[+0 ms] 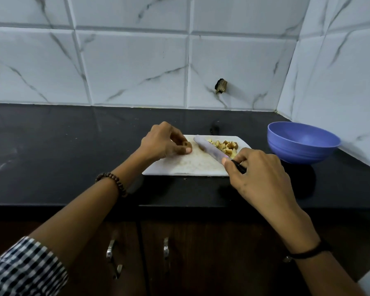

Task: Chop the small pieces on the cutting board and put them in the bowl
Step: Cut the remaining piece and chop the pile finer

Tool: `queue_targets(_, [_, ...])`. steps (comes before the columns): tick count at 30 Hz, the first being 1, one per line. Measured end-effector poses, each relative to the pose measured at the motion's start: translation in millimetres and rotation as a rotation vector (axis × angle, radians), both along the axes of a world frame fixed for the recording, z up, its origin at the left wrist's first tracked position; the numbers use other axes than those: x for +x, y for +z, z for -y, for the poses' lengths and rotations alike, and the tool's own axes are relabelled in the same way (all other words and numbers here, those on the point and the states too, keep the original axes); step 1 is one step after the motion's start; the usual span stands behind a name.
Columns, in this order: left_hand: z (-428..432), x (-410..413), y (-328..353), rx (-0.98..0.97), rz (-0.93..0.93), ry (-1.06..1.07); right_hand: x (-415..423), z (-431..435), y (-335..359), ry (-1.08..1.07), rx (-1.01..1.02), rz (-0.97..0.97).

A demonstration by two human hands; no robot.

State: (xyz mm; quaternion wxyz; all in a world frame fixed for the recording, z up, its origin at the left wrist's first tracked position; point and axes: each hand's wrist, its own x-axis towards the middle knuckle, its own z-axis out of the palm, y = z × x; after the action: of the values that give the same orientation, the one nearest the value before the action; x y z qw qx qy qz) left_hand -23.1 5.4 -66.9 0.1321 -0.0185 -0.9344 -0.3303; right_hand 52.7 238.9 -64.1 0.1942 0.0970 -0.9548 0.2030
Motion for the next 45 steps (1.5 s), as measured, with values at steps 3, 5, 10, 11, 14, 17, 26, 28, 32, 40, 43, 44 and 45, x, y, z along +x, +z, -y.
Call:
queue_targets(3, [3, 6, 2, 0.033, 0.010, -0.022, -2, 6, -5, 0.041, -0.051, 0.001])
queue_targets(5, [4, 8, 2, 0.062, 0.008, -0.014, -6, 12, -8, 0.070, -0.082, 0.012])
queue_targets(10, [1, 8, 0, 0.124, -0.011, 0.078, -16, 30, -6, 0.104, -0.036, -0.022])
queue_targets(11, [1, 8, 0, 0.127, -0.011, 0.093, -17, 33, -4, 0.108, -0.020, -0.025])
queue_targets(14, [-1, 8, 1, 0.111, -0.004, 0.123, -21, 41, 1, 0.128, -0.031, -0.009])
queue_targets(17, [-3, 8, 3, 0.107, -0.007, 0.133, -24, 46, 4, 0.139, -0.038, -0.016])
queue_targets(26, [-4, 7, 1, 0.076, -0.032, 0.156, -25, 65, 16, 0.095, 0.108, 0.020])
queue_targets(28, [-4, 6, 1, 0.057, -0.037, 0.168, -25, 70, 19, 0.106, 0.162, 0.041])
queue_targets(32, [-5, 5, 3, 0.053, -0.030, 0.201, -22, 69, 20, 0.119, 0.188, 0.027])
queue_targets(40, [-3, 4, 0, 0.031, -0.034, 0.194, 2, 54, 19, 0.144, 0.268, 0.263])
queue_targets(43, [-4, 4, -4, 0.024, -0.017, 0.185, 10, 47, 20, 0.152, 0.285, 0.217])
queue_targets(44, [-4, 3, -4, 0.017, -0.014, 0.181, 12, 45, 21, 0.146, 0.298, 0.206])
queue_targets(45, [-6, 3, -5, 0.001, -0.013, 0.179, 14, 42, 22, 0.138, 0.312, 0.201])
